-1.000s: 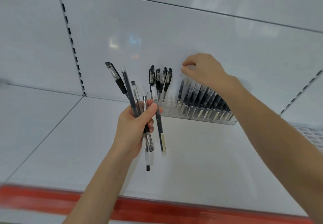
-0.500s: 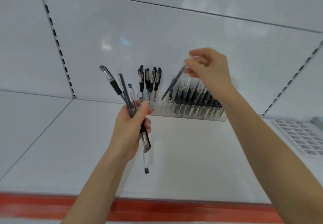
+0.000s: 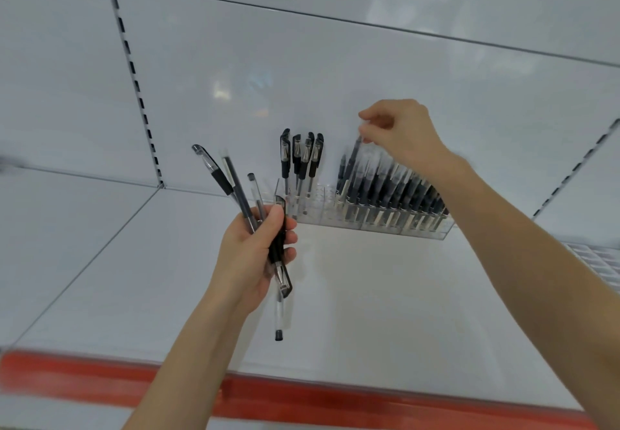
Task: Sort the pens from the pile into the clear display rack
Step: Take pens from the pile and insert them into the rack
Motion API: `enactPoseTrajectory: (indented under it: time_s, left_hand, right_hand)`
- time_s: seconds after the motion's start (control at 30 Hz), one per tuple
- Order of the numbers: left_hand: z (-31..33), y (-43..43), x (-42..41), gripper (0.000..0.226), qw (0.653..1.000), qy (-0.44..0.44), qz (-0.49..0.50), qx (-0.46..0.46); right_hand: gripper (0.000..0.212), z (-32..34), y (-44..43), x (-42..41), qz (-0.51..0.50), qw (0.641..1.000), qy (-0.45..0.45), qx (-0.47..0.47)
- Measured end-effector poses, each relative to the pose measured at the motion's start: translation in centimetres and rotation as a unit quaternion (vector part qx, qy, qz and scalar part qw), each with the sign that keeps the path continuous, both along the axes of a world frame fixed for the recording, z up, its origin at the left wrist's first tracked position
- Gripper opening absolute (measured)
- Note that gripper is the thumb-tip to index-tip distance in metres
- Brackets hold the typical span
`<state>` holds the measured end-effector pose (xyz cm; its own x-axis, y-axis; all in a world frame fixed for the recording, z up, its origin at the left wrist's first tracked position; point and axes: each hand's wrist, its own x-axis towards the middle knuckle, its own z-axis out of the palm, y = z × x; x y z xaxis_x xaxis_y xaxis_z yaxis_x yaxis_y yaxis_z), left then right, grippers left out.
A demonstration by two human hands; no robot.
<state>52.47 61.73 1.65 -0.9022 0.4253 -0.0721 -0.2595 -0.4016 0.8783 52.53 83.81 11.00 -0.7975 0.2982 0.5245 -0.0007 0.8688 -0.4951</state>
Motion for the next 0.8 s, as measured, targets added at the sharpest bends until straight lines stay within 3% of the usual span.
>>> enactPoseTrajectory:
  time_s: [0.37, 0.47, 0.5, 0.57, 0.63, 0.7, 0.8]
  left_hand:
    - [-0.3, 0.3, 0.0, 0.005, 0.999, -0.021, -0.002, 0.028]
    - [-0.1, 0.3, 0.2, 0.005, 0.999, -0.014, -0.024, 0.039]
    - [0.0, 0.2, 0.3, 0.005, 0.999, -0.007, -0.032, 0.042]
    - [0.2, 0.3, 0.4, 0.004, 0.998, 0.004, -0.045, 0.046]
    - [0.4, 0.6, 0.6, 0.003, 0.997, 0.013, -0.052, 0.05]
    - [0.5, 1.0, 0.7, 0.004, 0.997, 0.021, -0.06, 0.053]
    - [0.5, 1.4, 0.9, 0.008, 0.995, 0.036, -0.079, 0.046]
  right_hand:
    - [0.023, -1.8, -0.3, -1.1, -0.022, 0.978, -0.126, 0.165]
    - [0.025, -2.1, -0.6, -0.6, -0.033, 0.979, -0.091, 0.182]
    - [0.025, -2.2, -1.1, 0.0, -0.037, 0.985, -0.041, 0.163]
    - [0.02, -2.1, -3.1, 1.9, -0.018, 0.999, 0.02, 0.04]
    - [0.013, -2.2, -5.2, 3.9, 0.048, 0.995, -0.035, -0.079]
    - [0.006, -2.9, -6.7, 5.0, 0.117, 0.979, -0.096, -0.137]
    - [0.006, -3.8, -7.5, 5.3, 0.158, 0.966, -0.091, -0.185]
